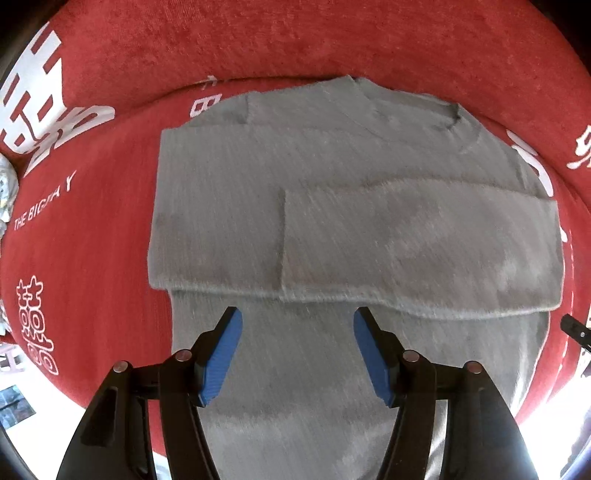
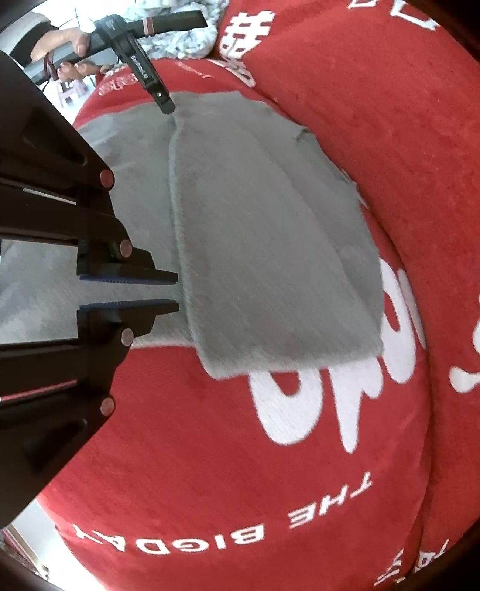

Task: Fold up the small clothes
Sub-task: 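Open both tools and lift them off the folded sweatshirt, then slide both tools under the sweatshirt hem and fold it up over the collar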

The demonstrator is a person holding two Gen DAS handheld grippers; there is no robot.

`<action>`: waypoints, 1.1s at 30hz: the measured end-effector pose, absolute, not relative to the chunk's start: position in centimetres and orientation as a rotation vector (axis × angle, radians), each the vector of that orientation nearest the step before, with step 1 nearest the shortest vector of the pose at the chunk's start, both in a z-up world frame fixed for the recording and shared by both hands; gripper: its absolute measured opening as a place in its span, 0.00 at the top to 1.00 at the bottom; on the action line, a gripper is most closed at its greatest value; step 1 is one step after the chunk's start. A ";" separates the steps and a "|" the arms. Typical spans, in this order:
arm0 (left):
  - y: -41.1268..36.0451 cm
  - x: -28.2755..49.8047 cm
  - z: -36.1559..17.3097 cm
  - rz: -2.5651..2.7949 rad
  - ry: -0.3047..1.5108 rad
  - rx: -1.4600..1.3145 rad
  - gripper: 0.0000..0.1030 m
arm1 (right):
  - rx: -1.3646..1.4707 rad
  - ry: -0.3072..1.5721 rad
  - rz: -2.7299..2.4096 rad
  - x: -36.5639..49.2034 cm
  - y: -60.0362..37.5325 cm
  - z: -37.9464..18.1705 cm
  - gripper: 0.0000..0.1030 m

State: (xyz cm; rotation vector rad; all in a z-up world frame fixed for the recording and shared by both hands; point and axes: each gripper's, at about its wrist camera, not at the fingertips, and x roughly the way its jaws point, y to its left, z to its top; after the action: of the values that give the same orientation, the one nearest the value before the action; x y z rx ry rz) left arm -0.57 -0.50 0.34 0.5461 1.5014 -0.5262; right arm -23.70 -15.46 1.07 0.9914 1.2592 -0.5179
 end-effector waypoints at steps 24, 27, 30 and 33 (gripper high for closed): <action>2.3 -7.3 1.4 -0.460 1.537 0.541 0.00 | 1.011 1.317 -0.384 -23.3 -12.0 0.7 0.46; 2.3 -8.0 1.8 -0.471 1.510 0.564 0.00 | 1.007 1.313 -0.383 -23.3 -11.7 0.8 0.46; 2.7 -8.0 1.3 -0.480 1.514 0.578 0.00 | 1.004 1.315 -0.384 -23.5 -11.1 0.8 0.40; 3.4 -8.1 1.2 -0.489 1.506 0.573 0.00 | 1.004 1.313 -0.386 -23.6 -10.3 0.8 0.32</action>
State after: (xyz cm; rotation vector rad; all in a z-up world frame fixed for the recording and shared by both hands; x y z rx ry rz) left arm -8.13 3.38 1.16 0.5726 1.5065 -0.4886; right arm -23.64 -10.34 0.78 1.0036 1.3133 -0.3860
